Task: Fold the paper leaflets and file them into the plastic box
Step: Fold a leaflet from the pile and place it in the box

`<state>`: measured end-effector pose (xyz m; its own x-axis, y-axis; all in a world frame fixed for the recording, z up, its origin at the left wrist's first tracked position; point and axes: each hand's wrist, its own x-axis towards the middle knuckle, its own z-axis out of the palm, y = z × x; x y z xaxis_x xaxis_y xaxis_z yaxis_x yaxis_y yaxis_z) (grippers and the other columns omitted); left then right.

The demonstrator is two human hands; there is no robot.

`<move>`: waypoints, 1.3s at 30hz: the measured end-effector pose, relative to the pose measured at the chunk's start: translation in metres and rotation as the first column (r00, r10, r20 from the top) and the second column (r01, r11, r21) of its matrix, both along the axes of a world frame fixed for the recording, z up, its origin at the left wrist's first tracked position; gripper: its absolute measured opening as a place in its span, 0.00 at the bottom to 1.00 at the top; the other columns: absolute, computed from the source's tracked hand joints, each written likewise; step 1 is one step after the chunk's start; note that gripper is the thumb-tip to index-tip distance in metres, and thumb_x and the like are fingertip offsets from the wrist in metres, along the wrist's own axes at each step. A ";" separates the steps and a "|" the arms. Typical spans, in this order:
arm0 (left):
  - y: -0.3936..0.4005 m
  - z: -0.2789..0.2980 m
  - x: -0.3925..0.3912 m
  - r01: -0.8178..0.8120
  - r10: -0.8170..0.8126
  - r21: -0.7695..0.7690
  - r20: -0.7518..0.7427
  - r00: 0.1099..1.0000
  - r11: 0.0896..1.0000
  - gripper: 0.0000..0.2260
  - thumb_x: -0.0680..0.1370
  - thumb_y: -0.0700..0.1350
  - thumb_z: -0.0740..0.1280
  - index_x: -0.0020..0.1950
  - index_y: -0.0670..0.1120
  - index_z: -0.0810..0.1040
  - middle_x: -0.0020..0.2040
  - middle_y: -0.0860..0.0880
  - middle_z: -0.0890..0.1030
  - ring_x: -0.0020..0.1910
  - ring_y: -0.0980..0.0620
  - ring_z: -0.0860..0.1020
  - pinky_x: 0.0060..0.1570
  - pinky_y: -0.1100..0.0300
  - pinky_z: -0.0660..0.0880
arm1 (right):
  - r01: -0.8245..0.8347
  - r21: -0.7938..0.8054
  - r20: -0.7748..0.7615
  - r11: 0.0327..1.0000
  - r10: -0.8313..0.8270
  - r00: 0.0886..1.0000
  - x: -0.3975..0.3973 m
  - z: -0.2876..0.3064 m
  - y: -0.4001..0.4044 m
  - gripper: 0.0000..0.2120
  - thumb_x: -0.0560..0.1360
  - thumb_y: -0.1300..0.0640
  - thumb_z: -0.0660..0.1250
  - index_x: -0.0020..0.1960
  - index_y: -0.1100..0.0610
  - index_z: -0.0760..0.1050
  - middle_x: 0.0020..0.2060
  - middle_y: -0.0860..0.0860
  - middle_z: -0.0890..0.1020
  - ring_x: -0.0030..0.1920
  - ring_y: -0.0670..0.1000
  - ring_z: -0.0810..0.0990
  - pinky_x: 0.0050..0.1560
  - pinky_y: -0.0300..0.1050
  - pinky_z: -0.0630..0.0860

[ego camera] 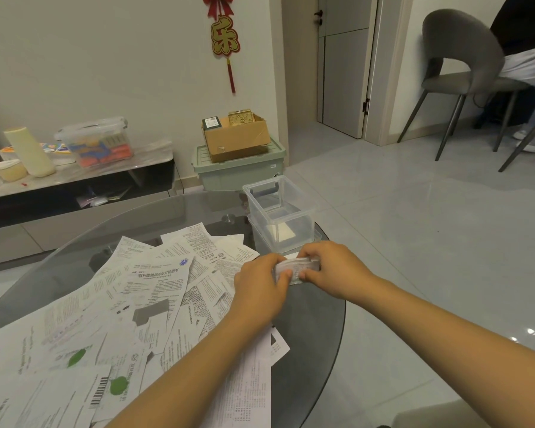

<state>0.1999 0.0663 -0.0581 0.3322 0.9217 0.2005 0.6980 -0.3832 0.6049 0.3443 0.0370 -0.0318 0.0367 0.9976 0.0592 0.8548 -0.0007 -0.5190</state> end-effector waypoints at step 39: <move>-0.014 -0.005 0.002 0.134 -0.114 0.244 -0.092 0.989 0.960 0.12 0.74 0.36 0.64 0.57 0.43 0.76 0.65 0.47 0.70 0.53 0.50 0.76 0.45 0.59 0.76 | 0.076 -0.014 -0.007 0.997 -0.076 0.997 0.019 -0.024 0.020 0.24 0.78 0.53 0.62 0.73 0.50 0.63 0.66 0.52 0.74 0.63 0.54 0.74 0.61 0.47 0.72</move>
